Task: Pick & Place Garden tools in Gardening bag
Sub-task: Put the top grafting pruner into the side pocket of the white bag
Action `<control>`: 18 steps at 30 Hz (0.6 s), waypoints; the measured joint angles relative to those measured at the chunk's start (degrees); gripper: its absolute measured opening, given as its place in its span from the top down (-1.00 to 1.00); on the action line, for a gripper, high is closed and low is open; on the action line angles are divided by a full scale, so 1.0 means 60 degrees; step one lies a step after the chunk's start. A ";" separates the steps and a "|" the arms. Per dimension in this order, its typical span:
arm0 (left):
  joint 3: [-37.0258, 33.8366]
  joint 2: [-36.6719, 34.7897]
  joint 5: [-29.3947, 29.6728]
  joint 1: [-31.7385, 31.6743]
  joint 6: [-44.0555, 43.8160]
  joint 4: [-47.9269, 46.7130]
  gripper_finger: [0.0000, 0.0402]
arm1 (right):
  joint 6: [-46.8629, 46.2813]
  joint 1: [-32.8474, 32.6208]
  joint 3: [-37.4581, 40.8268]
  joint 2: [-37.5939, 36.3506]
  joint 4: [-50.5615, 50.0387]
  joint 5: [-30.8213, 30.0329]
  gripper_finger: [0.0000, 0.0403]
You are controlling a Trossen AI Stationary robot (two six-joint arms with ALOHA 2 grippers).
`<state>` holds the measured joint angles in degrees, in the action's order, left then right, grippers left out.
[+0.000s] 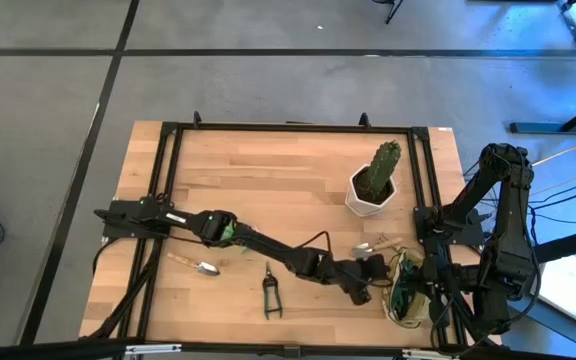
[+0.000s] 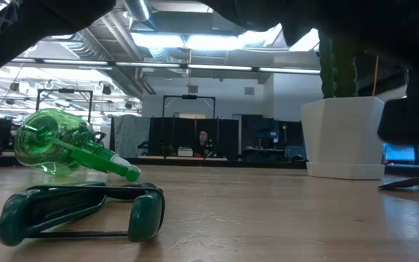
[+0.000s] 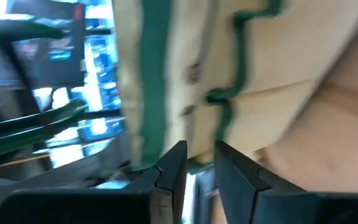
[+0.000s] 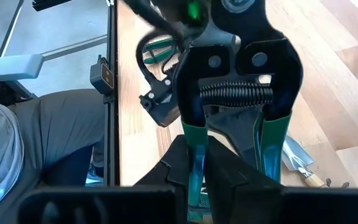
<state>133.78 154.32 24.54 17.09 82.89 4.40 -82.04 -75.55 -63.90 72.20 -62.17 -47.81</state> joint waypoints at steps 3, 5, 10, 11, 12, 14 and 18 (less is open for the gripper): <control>0.0000 0.0000 -0.0421 -0.0019 -0.0579 -0.0477 0.63 | 0.0000 0.0000 0.0000 0.0000 -0.0001 0.0000 0.86; 0.0000 0.0000 -0.0576 -0.0050 -0.0691 -0.0505 0.63 | 0.0000 0.0000 0.0000 0.0000 0.0000 -0.0004 0.86; 0.0000 0.0000 -0.0943 -0.0130 0.0190 -0.0119 0.63 | 0.0000 0.0000 0.0000 0.0000 0.0048 -0.0031 0.86; 0.0000 0.0000 -0.1092 -0.0160 0.0375 -0.0054 0.63 | 0.0002 0.0000 0.0000 0.0000 0.0077 -0.0075 0.86; 0.0000 0.0000 -0.1260 -0.0194 0.0518 -0.0031 0.63 | 0.0001 0.0000 0.0000 0.0000 0.0116 -0.0103 0.86; 0.0000 0.0000 -0.1599 -0.0250 0.0648 -0.0042 0.63 | 0.0032 0.0000 0.0000 0.0000 0.0127 -0.0106 0.86; 0.0000 0.0062 -0.2094 -0.0337 0.0629 -0.0043 0.63 | 0.0189 0.0000 0.0000 0.0000 0.0131 -0.0234 0.86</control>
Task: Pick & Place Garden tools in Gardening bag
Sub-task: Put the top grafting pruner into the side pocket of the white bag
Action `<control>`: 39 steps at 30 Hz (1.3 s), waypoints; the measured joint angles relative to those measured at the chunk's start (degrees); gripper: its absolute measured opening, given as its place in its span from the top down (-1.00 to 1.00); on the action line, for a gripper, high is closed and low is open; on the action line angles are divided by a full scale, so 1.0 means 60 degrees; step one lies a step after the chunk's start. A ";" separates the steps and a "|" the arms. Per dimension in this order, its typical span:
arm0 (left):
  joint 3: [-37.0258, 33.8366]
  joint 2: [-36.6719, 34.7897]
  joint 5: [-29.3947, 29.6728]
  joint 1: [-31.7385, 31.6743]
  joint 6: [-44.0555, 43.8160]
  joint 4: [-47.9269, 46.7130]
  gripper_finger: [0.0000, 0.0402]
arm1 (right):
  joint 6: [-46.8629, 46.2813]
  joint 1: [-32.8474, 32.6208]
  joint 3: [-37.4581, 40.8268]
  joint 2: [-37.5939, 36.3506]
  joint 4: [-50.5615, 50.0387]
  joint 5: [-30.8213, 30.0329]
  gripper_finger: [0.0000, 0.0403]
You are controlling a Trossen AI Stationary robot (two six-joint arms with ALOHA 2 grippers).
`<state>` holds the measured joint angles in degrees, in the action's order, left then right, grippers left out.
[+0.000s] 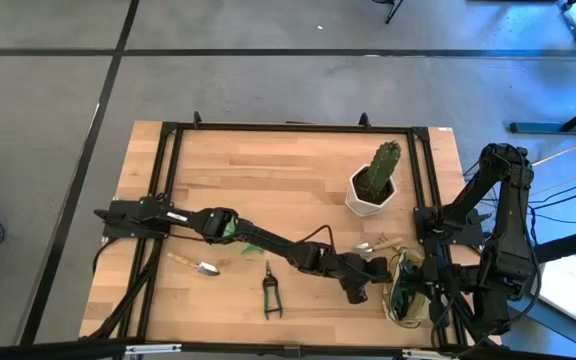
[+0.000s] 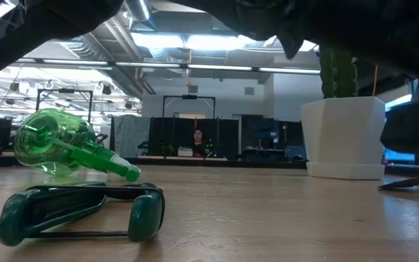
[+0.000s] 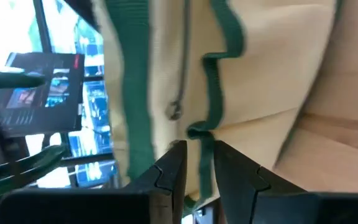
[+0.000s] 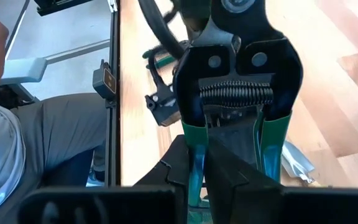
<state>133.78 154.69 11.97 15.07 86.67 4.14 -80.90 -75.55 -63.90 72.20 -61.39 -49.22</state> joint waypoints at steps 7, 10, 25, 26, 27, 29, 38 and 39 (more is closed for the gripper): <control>-0.0007 0.0037 -0.0131 -0.0167 0.0463 0.0040 0.63 | 0.0062 0.0000 0.0000 0.0000 0.0022 -0.0025 0.86; -0.0007 0.0037 -0.0210 -0.0304 0.0418 0.0038 0.62 | 0.0062 0.0000 0.0000 0.0000 0.0036 -0.0032 0.86; -0.0007 0.0037 -0.0650 -0.0612 0.1071 0.0422 0.62 | 0.0095 0.0000 0.0000 0.0000 0.0062 -0.0116 0.86; -0.0007 0.0037 -0.0563 -0.0612 0.1118 0.0500 0.62 | 0.0095 0.0000 0.0000 0.0000 0.0062 -0.0116 0.86; -0.0007 0.0037 -0.0495 -0.0619 0.1155 0.0662 0.62 | 0.0095 0.0000 0.0000 0.0000 0.0062 -0.0116 0.86; -0.0007 0.0037 -0.0440 -0.0651 0.1243 0.1013 0.62 | 0.0095 0.0000 0.0000 0.0000 0.0062 -0.0116 0.86; 0.0000 0.0037 -0.0832 -0.0668 0.0948 0.0747 0.62 | 0.0084 0.0000 0.0000 0.0000 0.0073 -0.0116 0.86; 0.0000 0.0037 -0.0870 -0.0663 0.0893 0.0655 0.62 | 0.0084 0.0000 0.0000 0.0000 0.0073 -0.0116 0.86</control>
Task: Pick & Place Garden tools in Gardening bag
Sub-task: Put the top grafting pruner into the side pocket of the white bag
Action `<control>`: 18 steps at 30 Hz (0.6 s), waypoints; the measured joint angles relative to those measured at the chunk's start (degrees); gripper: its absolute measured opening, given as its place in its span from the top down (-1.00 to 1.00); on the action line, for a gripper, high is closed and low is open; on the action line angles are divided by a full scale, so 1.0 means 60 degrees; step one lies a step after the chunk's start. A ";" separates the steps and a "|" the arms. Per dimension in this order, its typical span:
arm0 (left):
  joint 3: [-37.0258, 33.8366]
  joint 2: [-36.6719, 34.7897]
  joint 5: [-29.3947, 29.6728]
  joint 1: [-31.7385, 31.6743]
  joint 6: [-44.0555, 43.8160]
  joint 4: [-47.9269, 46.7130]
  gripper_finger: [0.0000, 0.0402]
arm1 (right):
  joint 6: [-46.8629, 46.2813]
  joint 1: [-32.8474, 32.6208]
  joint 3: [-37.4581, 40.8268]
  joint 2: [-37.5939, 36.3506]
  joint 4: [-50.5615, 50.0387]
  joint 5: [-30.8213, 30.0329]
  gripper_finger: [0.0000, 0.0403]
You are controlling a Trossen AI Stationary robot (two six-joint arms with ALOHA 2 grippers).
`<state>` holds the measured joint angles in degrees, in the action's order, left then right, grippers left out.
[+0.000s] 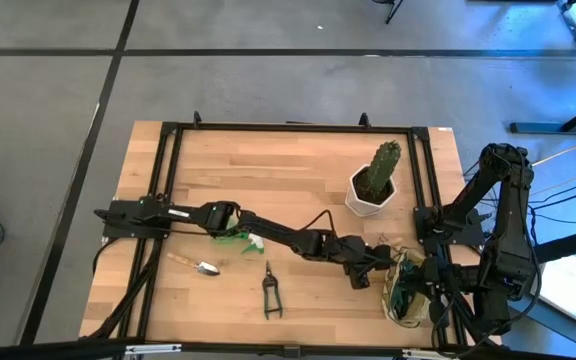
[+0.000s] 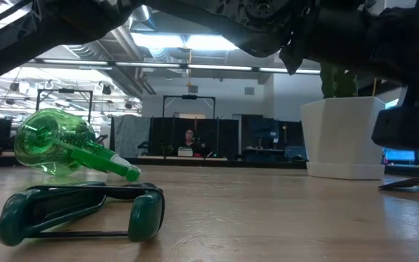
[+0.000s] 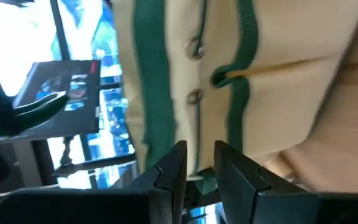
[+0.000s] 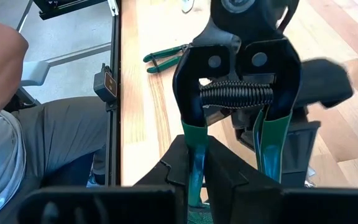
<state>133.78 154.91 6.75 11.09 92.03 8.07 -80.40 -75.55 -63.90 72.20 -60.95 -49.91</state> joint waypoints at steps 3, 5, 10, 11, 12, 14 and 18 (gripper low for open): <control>0.0000 0.0000 -0.0197 -0.0015 -0.0127 -0.0016 0.62 | 0.0000 0.0000 0.0000 0.0000 -0.0004 0.0000 0.86; 0.0000 0.0000 -0.0333 -0.0015 -0.0128 -0.0017 0.62 | 0.0007 0.0000 0.0000 0.0000 -0.0005 0.0000 0.86; 0.0000 0.0000 -0.0848 -0.0015 -0.0128 0.0188 0.62 | 0.0007 0.0000 0.0000 0.0000 -0.0004 -0.0014 0.86; 0.0000 0.0000 -0.0901 -0.0010 -0.0130 0.0179 0.62 | 0.0009 0.0000 0.0000 0.0000 -0.0006 -0.0054 0.86; 0.0000 0.0001 -0.0964 -0.0007 -0.0128 0.0152 0.62 | 0.0009 0.0000 0.0000 0.0000 -0.0004 -0.0076 0.86; 0.0000 0.0000 -0.1104 -0.0007 -0.0139 0.0144 0.62 | 0.0009 0.0002 0.0000 0.0000 -0.0004 -0.0076 0.86; 0.0000 0.0000 -0.1278 -0.0014 -0.0139 0.0150 0.62 | 0.0009 0.0000 0.0000 0.0000 -0.0004 -0.0080 0.86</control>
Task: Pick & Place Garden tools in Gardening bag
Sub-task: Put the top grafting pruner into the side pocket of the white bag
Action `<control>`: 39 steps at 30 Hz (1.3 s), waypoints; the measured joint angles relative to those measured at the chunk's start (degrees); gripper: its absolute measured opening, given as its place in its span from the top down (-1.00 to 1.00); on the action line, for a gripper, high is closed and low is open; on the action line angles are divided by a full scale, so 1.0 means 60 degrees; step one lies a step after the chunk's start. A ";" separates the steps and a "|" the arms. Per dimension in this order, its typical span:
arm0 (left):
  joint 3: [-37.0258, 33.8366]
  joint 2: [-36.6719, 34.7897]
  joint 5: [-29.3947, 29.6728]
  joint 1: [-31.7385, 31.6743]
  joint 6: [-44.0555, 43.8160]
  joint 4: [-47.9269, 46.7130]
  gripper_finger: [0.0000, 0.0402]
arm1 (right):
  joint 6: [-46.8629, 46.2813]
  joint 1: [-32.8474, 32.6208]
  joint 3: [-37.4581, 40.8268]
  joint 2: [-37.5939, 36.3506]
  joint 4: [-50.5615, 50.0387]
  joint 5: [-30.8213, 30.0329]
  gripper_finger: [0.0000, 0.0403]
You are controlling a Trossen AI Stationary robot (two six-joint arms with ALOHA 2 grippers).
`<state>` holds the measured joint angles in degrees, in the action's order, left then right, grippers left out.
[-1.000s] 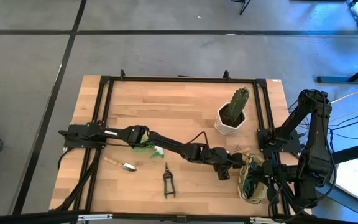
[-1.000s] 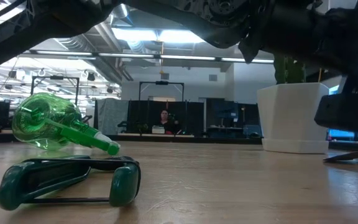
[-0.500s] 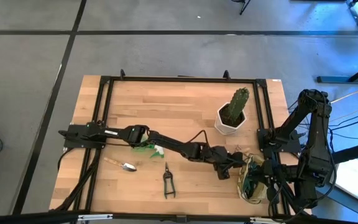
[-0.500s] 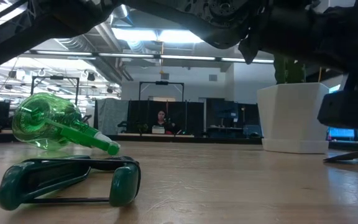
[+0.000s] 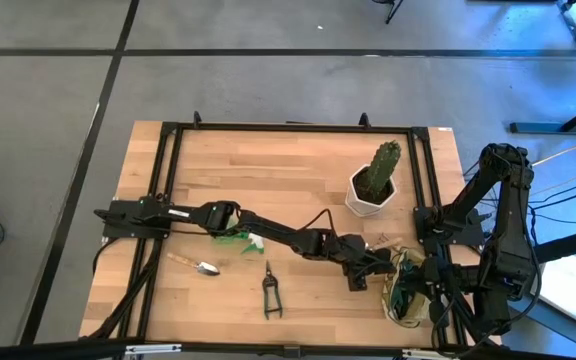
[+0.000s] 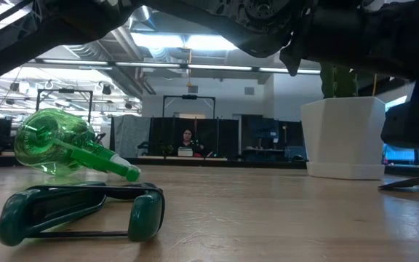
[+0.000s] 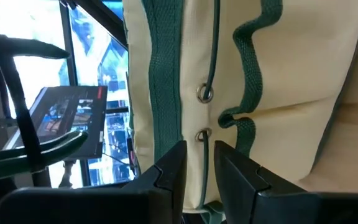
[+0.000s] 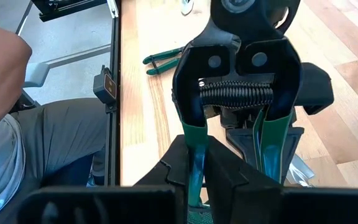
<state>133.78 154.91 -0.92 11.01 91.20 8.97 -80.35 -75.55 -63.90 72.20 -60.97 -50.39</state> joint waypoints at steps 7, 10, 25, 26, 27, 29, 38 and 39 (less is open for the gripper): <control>0.0000 0.0033 -0.0318 -0.0101 -0.0078 0.0073 0.62 | 0.0002 0.0000 0.0000 0.0000 -0.0001 -0.0012 0.86; -0.0001 0.0144 -0.0241 -0.0179 -0.0076 0.0264 0.62 | 0.0002 0.0003 0.0000 0.0000 -0.0004 -0.0032 0.86; 0.0000 0.0266 -0.0333 -0.0226 0.0156 0.0669 0.64 | 0.0040 0.0000 0.0000 0.0004 -0.0007 -0.0098 0.86; 0.0000 0.0266 -0.0325 -0.0226 0.0102 0.0656 0.66 | 0.0040 0.0000 0.0000 0.0004 -0.0007 -0.0098 0.86; 0.0000 0.0266 -0.0312 -0.0226 0.0014 0.0656 0.68 | 0.0041 0.0001 0.0000 0.0004 -0.0007 -0.0098 0.86; 0.0000 0.0266 -0.0278 -0.0226 -0.0076 0.0670 0.76 | 0.0042 0.0000 0.0000 0.0004 -0.0007 -0.0098 0.86; 0.0000 0.0266 0.0046 -0.0220 -0.0347 0.0612 0.99 | 0.0041 0.0000 0.0000 0.0004 -0.0007 -0.0114 0.86; 0.0000 0.0266 0.0124 -0.0204 -0.0435 0.0612 0.99 | 0.0040 0.0000 0.0000 0.0004 -0.0007 -0.0133 0.86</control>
<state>133.78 156.51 -0.17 9.78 88.59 12.64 -80.10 -75.55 -63.90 72.23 -61.01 -51.19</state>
